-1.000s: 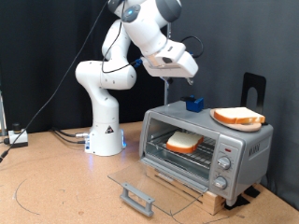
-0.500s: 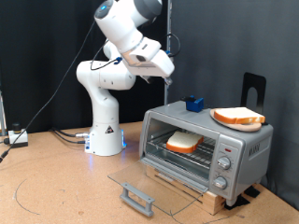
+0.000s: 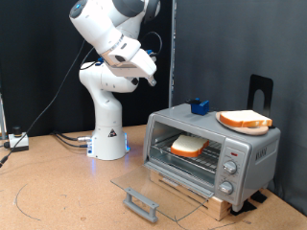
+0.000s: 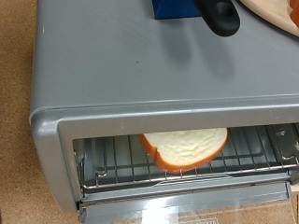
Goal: Make a piece of toast with the oven
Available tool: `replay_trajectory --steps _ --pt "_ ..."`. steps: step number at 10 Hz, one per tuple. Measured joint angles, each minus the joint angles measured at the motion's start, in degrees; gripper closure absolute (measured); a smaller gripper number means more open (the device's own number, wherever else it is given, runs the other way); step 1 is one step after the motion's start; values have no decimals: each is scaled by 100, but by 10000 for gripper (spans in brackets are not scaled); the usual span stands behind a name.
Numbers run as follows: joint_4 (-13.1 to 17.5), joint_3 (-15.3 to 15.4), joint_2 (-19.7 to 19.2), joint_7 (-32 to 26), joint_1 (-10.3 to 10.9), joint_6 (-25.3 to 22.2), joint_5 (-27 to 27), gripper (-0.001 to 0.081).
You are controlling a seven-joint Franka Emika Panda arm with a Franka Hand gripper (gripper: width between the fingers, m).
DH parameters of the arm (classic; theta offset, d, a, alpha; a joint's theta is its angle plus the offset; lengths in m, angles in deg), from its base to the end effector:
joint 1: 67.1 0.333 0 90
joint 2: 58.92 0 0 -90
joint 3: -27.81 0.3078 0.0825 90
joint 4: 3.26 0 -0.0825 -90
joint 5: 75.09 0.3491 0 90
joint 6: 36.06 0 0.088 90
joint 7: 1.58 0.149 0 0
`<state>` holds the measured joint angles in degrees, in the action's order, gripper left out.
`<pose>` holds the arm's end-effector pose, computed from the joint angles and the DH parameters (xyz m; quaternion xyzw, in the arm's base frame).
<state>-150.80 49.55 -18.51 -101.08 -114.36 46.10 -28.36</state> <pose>0.2952 -0.0060 0.4317 -0.8058 -0.4763 -0.1688 0.3089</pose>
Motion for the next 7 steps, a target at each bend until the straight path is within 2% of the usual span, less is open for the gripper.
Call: replay_trajectory --steps 2,4,6,7 --pt "-101 212 10 1258 -90 475 521 -1" --pt "-147 510 -144 2332 -376 1335 859 -1" --pt "-94 758 -376 3442 -824 1733 443 -1" --pt "41 961 -518 3927 -1037 1783 236 -1"
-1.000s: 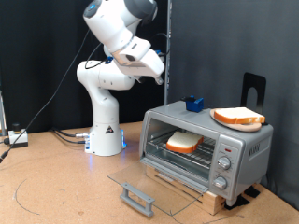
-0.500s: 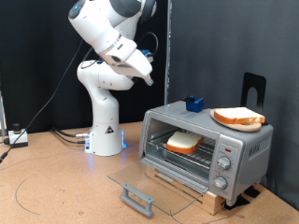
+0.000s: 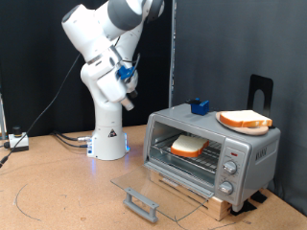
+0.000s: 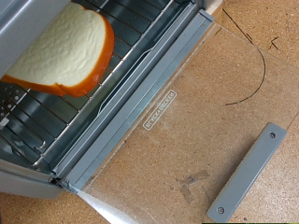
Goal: Make a piece of toast with the oven
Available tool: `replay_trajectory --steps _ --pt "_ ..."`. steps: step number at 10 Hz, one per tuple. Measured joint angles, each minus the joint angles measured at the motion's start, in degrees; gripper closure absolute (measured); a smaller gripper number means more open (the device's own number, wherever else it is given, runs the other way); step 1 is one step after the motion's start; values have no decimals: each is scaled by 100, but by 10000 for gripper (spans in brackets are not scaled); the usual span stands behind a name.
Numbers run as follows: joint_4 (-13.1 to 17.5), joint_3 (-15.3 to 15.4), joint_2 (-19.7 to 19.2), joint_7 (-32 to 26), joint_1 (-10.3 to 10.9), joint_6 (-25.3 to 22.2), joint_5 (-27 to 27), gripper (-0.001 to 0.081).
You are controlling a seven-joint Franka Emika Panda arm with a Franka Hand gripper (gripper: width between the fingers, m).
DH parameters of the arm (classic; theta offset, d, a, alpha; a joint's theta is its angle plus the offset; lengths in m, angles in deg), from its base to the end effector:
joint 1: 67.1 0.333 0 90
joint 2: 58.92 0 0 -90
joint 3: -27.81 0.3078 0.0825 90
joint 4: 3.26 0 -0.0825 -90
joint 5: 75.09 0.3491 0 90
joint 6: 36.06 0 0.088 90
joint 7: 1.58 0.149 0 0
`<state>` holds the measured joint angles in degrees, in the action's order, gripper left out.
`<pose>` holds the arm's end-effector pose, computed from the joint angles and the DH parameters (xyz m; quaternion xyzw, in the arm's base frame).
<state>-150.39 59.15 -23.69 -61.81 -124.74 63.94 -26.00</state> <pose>0.3426 -0.0614 0.3989 -0.9566 -0.0966 -0.1077 0.2530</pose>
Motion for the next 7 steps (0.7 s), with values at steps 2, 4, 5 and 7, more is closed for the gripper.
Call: replay_trajectory --steps 2,4,5,7 --pt "-54 -16 11 77 18 -6 283 -1" --pt "-46 84 -18 1443 -127 29 394 -1" --pt "52 195 -159 2053 -322 -49 -6 -1" --pt "365 448 -653 2794 -769 -202 -1055 -1"
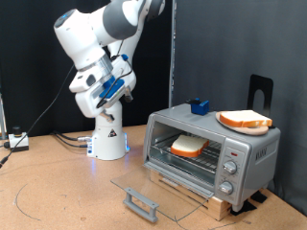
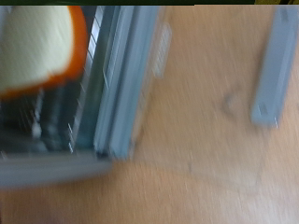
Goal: Make a piece of toast with the oven
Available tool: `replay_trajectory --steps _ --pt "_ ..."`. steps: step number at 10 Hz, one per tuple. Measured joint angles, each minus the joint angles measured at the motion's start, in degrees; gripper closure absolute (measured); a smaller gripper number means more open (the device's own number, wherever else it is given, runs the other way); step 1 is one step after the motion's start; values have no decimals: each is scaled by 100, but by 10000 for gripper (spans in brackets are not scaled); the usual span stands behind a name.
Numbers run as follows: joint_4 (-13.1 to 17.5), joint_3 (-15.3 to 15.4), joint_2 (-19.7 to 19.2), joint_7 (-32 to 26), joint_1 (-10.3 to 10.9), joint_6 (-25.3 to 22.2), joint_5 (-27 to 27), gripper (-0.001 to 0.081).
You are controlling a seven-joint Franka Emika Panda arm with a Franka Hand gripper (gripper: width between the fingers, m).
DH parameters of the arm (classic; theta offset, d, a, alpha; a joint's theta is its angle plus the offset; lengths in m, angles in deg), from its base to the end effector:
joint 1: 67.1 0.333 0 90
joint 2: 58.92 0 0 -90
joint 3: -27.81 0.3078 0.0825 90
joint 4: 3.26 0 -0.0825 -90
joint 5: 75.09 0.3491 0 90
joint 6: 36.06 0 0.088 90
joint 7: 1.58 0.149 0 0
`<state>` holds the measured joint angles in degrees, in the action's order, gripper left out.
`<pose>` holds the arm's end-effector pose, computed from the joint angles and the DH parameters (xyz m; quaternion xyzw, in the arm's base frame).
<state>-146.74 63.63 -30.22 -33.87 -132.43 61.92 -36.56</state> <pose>0.3369 -0.0991 0.3757 -0.9615 0.1360 0.0387 0.2357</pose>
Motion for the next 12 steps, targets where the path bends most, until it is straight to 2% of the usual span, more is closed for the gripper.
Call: replay_trajectory --steps 1,3,4,5,7,10,12 --pt "193 89 -302 124 -112 -70 -264 -1" --pt "178 107 -337 179 -113 -161 -321 -1" --pt "231 179 -502 394 -149 -339 -551 -1" --pt "356 279 -819 651 -217 -496 -751 -1" --pt "610 323 -1553 916 -304 -531 -795 -1" --pt "983 325 -2523 979 -364 -259 -962 -1" --pt "966 320 -2534 979 -364 -413 -938 -1"
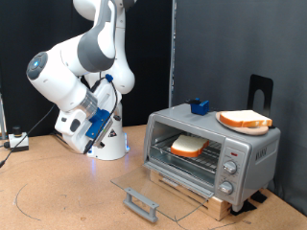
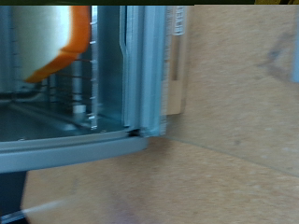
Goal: Make a piece of toast with the oven
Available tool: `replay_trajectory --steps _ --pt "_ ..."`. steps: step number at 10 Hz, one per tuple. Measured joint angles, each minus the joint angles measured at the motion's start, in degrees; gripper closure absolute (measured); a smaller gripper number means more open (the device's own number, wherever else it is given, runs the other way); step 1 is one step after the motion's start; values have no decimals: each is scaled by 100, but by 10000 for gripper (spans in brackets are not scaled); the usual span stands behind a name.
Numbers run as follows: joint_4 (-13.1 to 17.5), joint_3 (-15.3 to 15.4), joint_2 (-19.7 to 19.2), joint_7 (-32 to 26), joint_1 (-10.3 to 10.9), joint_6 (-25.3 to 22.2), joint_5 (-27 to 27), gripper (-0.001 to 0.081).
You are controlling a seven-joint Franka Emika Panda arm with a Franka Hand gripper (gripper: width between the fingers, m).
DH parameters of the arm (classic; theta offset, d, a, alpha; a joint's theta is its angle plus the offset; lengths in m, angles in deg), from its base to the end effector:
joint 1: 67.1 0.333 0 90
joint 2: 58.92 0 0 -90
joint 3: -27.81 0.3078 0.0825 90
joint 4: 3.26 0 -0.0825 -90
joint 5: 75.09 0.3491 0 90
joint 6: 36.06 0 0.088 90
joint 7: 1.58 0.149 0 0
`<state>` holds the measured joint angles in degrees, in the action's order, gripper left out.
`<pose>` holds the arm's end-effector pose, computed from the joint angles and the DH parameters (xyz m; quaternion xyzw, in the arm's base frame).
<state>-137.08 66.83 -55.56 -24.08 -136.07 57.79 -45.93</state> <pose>0.3608 -0.1287 0.3155 -0.9123 0.1622 0.1810 0.3296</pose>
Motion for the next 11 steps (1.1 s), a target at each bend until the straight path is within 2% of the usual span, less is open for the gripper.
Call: replay_trajectory --steps 1,3,5,8,11 --pt "-14 0 -96 170 0 -50 96 -1" --pt "-83 28 -495 650 34 282 222 -1" --pt "-129 67 -985 982 111 678 35 -1" --pt "-342 68 -1591 1119 343 1467 -488 -1" --pt "-507 18 -2196 1449 566 2344 -678 -1"
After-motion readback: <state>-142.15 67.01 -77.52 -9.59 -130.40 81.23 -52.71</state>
